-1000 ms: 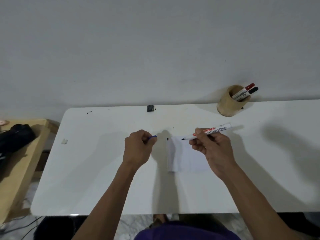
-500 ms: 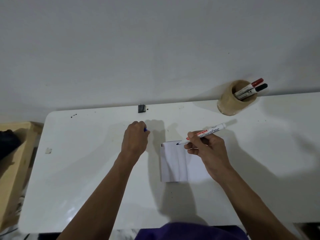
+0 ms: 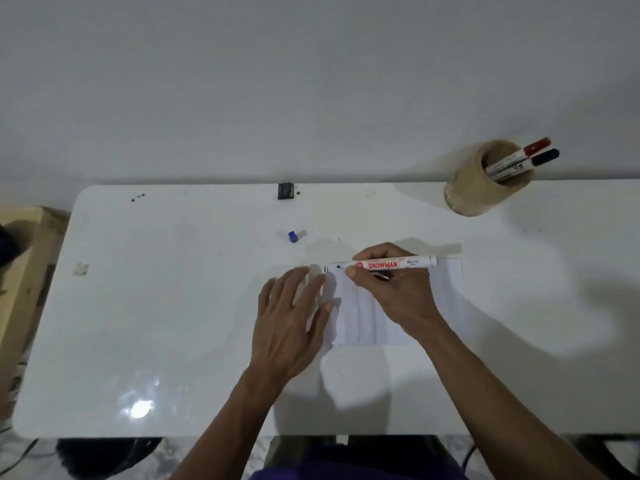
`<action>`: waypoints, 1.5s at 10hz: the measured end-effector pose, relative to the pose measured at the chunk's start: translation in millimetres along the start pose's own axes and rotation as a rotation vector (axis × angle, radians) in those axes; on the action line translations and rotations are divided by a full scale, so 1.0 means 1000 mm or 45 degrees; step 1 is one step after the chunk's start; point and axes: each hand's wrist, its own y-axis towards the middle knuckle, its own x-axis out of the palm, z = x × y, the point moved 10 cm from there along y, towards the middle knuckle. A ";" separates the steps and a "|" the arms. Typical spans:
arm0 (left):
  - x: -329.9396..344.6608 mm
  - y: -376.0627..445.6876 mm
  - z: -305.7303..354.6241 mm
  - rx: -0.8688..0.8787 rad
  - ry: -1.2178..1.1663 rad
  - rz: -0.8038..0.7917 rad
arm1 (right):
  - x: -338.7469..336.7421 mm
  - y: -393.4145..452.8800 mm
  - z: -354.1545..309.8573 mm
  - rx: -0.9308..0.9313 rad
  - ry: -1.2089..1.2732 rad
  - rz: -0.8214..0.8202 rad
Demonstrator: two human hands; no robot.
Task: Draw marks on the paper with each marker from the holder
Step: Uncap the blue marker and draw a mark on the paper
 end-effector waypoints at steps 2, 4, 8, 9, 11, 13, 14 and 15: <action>0.018 -0.008 -0.003 0.077 0.150 -0.040 | 0.009 0.011 0.003 -0.138 -0.199 0.007; 0.018 -0.007 -0.004 0.082 0.184 0.012 | 0.013 0.017 0.013 -0.174 -0.256 0.029; 0.019 -0.007 -0.006 0.093 0.182 0.095 | 0.010 0.020 0.020 -0.176 -0.248 0.088; 0.019 -0.007 -0.006 0.093 0.177 0.108 | 0.010 0.020 0.020 -0.174 -0.263 0.092; 0.020 -0.007 -0.006 0.093 0.174 0.122 | 0.011 0.022 0.022 -0.153 -0.277 0.085; 0.019 -0.007 -0.005 0.097 0.186 0.124 | 0.013 0.022 0.020 -0.164 -0.311 0.037; 0.019 -0.007 -0.005 0.100 0.186 0.127 | 0.013 0.023 0.020 -0.161 -0.333 0.032; 0.019 -0.007 -0.005 0.101 0.185 0.127 | 0.014 0.022 0.020 -0.166 -0.355 0.028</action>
